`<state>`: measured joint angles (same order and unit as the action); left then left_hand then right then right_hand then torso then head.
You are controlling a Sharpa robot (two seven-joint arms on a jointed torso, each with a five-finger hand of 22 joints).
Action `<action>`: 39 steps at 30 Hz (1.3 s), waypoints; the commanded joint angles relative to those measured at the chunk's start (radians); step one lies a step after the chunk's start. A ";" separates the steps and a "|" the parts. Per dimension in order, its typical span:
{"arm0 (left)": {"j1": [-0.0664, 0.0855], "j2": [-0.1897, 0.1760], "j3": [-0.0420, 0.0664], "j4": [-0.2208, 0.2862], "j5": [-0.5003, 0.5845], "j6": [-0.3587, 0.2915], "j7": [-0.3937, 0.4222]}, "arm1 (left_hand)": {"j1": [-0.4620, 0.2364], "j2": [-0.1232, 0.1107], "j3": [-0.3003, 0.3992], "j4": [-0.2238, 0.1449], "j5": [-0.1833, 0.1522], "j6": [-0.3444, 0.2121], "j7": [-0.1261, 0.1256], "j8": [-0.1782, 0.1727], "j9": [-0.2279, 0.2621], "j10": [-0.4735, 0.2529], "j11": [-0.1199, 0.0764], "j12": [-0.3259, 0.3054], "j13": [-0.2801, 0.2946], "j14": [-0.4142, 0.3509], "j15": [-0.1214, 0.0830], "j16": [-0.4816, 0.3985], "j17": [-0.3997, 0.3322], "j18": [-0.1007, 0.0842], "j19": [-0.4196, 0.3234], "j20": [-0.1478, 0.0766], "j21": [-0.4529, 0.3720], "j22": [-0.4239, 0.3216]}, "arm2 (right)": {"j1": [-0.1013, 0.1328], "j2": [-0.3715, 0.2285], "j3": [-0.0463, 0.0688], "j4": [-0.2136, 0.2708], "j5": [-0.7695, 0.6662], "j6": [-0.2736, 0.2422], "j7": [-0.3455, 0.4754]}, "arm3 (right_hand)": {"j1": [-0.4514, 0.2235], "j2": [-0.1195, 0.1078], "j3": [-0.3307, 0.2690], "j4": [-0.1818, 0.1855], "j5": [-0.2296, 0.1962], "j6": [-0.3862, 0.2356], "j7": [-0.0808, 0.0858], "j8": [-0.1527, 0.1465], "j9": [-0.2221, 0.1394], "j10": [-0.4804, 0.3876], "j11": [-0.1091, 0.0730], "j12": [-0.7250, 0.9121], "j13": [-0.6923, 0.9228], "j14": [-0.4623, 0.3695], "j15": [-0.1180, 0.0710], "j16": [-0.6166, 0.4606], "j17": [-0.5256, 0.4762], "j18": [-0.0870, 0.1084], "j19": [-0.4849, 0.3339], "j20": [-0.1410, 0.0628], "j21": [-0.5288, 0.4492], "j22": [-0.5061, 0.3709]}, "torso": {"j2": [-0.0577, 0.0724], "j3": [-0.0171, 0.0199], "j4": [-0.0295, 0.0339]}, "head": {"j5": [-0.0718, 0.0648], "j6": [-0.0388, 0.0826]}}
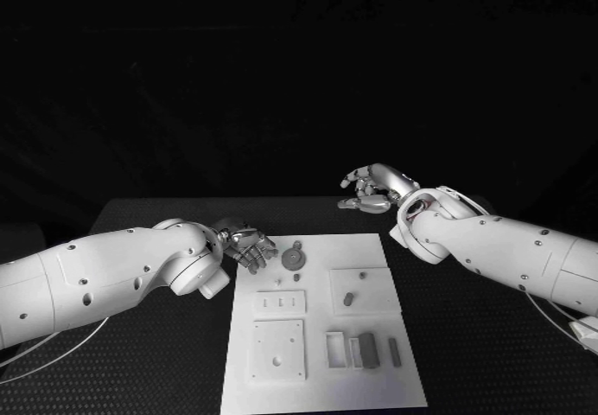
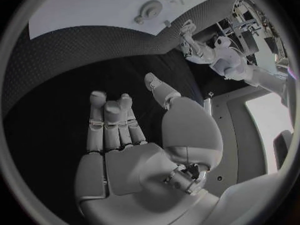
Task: Assemble the parts on the task board
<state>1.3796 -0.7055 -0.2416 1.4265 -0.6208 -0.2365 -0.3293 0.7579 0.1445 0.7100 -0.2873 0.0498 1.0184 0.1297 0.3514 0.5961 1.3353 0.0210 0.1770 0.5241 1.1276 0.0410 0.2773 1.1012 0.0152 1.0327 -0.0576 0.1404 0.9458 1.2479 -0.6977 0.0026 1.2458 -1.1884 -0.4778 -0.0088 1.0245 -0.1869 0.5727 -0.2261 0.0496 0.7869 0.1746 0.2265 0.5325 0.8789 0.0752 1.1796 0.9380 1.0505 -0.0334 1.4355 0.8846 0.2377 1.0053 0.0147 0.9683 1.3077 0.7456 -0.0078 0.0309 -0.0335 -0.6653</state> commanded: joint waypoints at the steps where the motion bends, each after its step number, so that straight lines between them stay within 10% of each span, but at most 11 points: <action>1: -0.001 0.004 0.001 0.013 -0.104 0.047 -0.093 | -0.016 -0.001 0.018 -0.002 -0.001 0.051 -0.044 0.006 0.009 0.012 -0.003 0.010 0.006 0.001 -0.008 0.018 0.003 0.002 0.000 -0.009 0.009 0.021 | 0.008 0.002 0.002 -0.015 0.089 0.025 0.023 | 0.005 0.008 -0.006 0.000 0.001 -0.006 0.012 -0.003 -0.002 -0.007 0.000 0.004 -0.001 -0.006 0.001 0.000 -0.001 0.024 -0.004 0.006 -0.004 0.004 | 0.000 -0.0007 0.0013 | -0.003 -0.003; 15: -0.021 -0.021 0.000 0.084 -0.157 0.008 -0.110 | -0.051 -0.010 0.085 -0.005 0.001 0.061 -0.052 0.009 0.039 0.010 -0.010 0.037 0.022 -0.015 -0.015 0.077 -0.009 -0.005 -0.028 -0.015 0.026 0.096 | 0.020 0.011 0.005 -0.052 0.095 0.034 0.025 | 0.015 0.020 -0.015 -0.008 0.001 -0.004 0.012 -0.002 -0.005 -0.009 0.000 0.006 -0.004 -0.009 0.001 0.001 -0.003 0.024 -0.007 0.008 -0.005 0.006 | 0.001 -0.0008 0.0029 | -0.003 -0.026; 24: -0.031 -0.029 0.000 0.124 -0.256 -0.026 -0.103 | 0.034 -0.088 0.104 0.016 0.003 0.067 -0.053 -0.002 0.051 0.005 -0.009 0.046 0.023 -0.028 -0.015 0.113 -0.040 -0.004 -0.029 -0.015 0.027 0.138 | 0.019 0.009 0.005 -0.044 0.103 0.040 0.024 | 0.012 0.026 -0.021 -0.006 0.001 -0.003 0.013 -0.002 -0.007 -0.010 0.000 0.006 -0.006 -0.010 0.001 0.002 -0.004 0.024 -0.008 0.010 -0.006 0.006 | 0.000 -0.0004 0.0015 | -0.004 -0.033; 30: -0.049 -0.023 0.000 0.137 -0.339 -0.114 -0.123 | 0.072 -0.116 0.060 0.024 0.073 0.083 -0.058 -0.009 0.055 0.011 -0.013 0.054 0.021 -0.035 -0.016 0.141 -0.066 -0.007 -0.032 -0.016 0.017 0.157 | 0.019 0.009 0.005 -0.036 0.104 0.043 0.024 | 0.011 0.027 -0.022 -0.005 0.001 -0.003 0.013 -0.002 -0.008 -0.011 0.000 0.007 -0.006 -0.010 0.002 0.002 -0.004 0.024 -0.009 0.010 -0.006 0.006 | -0.001 0.0008 0.0022 | -0.004 -0.038; 39: -0.083 -0.010 0.000 0.135 -0.400 -0.158 -0.145 | 0.106 -0.146 0.047 0.034 0.080 0.097 -0.063 -0.015 0.057 0.022 -0.017 0.058 0.016 -0.034 -0.020 0.166 -0.088 -0.012 -0.037 -0.020 0.014 0.184 | 0.019 0.009 0.004 -0.039 0.108 0.047 0.024 | 0.009 0.029 -0.025 -0.004 0.001 -0.003 0.013 -0.003 -0.009 -0.011 0.000 0.007 -0.007 -0.011 0.002 0.002 -0.005 0.024 -0.009 0.011 -0.007 0.006 | 0.000 0.0005 0.0008 | -0.002 -0.043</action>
<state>1.2996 -0.7204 -0.2422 1.5602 -0.9670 -0.3492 -0.4602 0.8559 -0.0031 0.7630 -0.2525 0.1267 1.0509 0.1268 0.3396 0.6513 1.3546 0.0054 0.2315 0.5417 1.0966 0.0252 0.4405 1.0147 0.0149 0.9987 -0.0734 0.1557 1.1283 1.2665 -0.6889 0.0066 1.2076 -1.0844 -0.4457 0.0048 1.0348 -0.1683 0.5533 -0.2316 0.0496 0.7821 0.1799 0.2265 0.5244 0.8720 0.0751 1.1796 0.9325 1.0472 -0.0301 1.4354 0.8809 0.2396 0.9967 0.0234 0.9675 1.3077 0.7447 -0.0073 0.0328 -0.0358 -0.7067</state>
